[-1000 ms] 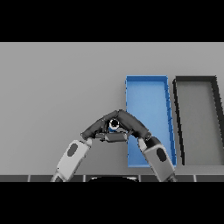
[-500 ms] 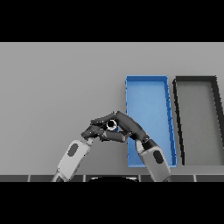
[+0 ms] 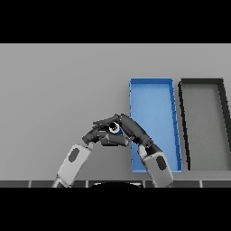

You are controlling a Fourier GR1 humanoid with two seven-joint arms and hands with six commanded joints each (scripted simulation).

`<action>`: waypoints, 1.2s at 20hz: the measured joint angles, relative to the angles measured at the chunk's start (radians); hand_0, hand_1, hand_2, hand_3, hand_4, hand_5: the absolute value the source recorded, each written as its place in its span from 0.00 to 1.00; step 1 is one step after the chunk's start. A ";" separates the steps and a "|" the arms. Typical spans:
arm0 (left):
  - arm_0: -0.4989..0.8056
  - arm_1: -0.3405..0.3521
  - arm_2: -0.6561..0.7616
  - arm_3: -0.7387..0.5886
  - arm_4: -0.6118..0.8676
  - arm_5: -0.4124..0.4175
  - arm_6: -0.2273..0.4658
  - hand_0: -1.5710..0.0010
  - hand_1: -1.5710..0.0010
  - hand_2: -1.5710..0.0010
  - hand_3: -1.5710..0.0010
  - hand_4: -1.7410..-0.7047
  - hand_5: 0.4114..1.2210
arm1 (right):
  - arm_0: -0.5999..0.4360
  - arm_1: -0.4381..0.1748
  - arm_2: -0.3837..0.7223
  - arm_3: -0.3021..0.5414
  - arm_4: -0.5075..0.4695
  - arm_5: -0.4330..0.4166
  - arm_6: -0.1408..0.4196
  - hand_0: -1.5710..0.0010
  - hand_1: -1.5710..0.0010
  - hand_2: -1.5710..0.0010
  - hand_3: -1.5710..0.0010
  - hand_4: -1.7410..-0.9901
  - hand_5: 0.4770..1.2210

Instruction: Pick up the blue pipe and place it into the blue bin.

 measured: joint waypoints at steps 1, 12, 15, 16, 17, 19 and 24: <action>0.007 -0.002 -0.004 0.006 -0.002 -0.001 0.031 0.87 0.88 0.89 0.91 0.68 0.54 | 0.005 0.006 0.000 -0.006 0.001 0.001 -0.023 0.00 0.00 0.00 0.00 0.32 1.00; -0.003 -0.016 0.024 0.048 0.001 0.021 0.128 0.99 0.99 0.99 0.99 0.74 0.12 | -0.016 0.066 -0.053 -0.018 0.005 0.010 -0.071 0.00 0.00 0.00 0.00 0.33 1.00; 0.005 -0.023 0.017 0.048 -0.010 0.031 0.157 0.99 0.99 0.99 1.00 0.74 0.10 | -0.087 0.088 -0.126 -0.061 -0.108 0.021 0.045 0.00 0.00 0.00 0.00 0.33 1.00; 0.006 -0.024 0.016 0.043 -0.011 0.035 0.144 1.00 1.00 1.00 1.00 0.74 0.09 | -0.106 0.095 -0.156 -0.078 -0.142 0.008 0.083 0.00 0.00 0.00 0.00 0.33 1.00; 0.009 -0.019 0.018 0.042 -0.010 0.034 0.133 1.00 1.00 1.00 1.00 0.75 0.08 | -0.150 0.091 -0.194 -0.091 -0.181 0.002 0.112 0.00 0.00 0.00 0.00 0.33 1.00; 0.008 -0.018 0.017 0.035 -0.011 0.033 0.145 1.00 1.00 1.00 1.00 0.76 0.08 | -0.253 0.089 -0.265 -0.109 -0.250 -0.036 0.183 0.00 0.00 0.00 0.00 0.33 1.00; 0.016 -0.003 0.020 0.006 -0.001 0.023 0.134 1.00 1.00 1.00 1.00 0.77 0.07 | -0.467 -0.067 -0.460 -0.070 -0.305 -0.182 0.201 0.00 0.00 0.00 0.00 0.32 1.00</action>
